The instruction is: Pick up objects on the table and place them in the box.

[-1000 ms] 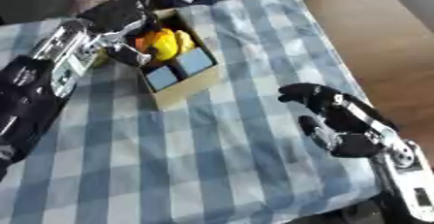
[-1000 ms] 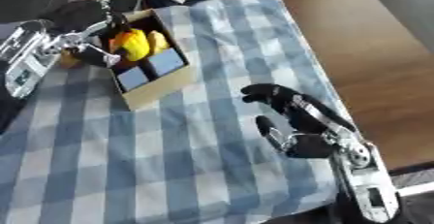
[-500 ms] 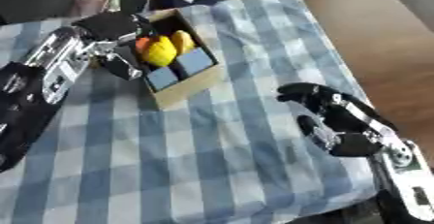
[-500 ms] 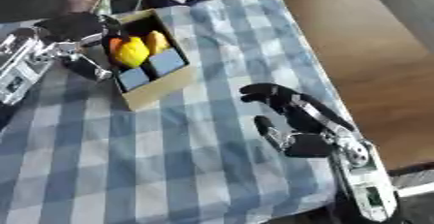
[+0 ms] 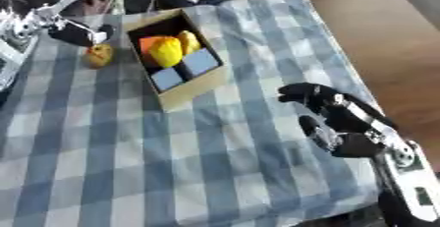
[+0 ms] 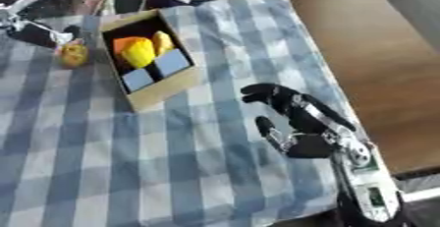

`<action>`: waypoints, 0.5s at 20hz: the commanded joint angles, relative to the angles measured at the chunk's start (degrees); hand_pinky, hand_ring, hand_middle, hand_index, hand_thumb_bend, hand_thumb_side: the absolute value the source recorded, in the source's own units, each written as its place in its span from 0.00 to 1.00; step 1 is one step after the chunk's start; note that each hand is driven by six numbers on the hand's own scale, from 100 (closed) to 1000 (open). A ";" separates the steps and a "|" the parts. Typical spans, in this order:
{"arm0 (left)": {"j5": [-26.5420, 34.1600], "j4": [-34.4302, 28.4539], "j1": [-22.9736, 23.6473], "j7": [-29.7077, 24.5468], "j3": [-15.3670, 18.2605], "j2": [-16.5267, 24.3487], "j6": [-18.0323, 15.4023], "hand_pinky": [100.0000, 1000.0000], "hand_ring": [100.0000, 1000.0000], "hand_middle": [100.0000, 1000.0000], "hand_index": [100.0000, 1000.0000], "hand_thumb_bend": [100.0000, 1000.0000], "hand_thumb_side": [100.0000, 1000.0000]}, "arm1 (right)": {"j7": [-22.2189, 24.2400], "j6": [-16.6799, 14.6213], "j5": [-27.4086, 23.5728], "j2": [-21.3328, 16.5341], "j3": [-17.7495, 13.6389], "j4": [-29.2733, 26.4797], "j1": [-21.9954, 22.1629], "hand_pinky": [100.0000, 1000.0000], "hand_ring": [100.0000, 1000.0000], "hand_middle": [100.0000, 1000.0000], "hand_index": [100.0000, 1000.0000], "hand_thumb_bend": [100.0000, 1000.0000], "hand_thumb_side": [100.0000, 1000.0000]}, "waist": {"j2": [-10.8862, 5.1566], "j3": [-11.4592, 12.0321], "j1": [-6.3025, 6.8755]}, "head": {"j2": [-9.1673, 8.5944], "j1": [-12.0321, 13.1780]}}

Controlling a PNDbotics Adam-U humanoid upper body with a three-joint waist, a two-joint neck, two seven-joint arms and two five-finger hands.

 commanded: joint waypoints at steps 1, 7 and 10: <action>-2.10 3.78 -0.64 -0.84 1.12 1.12 1.16 0.65 0.60 0.62 0.77 0.26 0.07 | -0.13 -0.13 -0.21 -0.35 -0.23 -0.52 -0.58 1.00 0.86 0.85 0.88 0.00 0.25 | -0.97 0.10 -0.60 | -0.16 -0.23; -8.99 13.21 -2.37 0.70 2.07 -1.65 2.50 0.65 0.60 0.63 0.77 0.30 0.08 | -0.05 -0.21 -0.26 -0.27 -0.14 -0.38 -0.61 1.00 0.86 0.85 0.88 0.00 0.24 | -0.90 -0.09 -0.82 | -0.16 -0.06; -11.21 15.88 -3.00 2.97 2.57 -2.47 3.21 0.65 0.60 0.63 0.77 0.31 0.08 | 0.08 -0.19 -0.25 -0.33 -0.03 -0.39 -0.65 1.00 0.86 0.85 0.88 0.00 0.24 | -0.73 -0.28 -0.70 | -0.16 0.01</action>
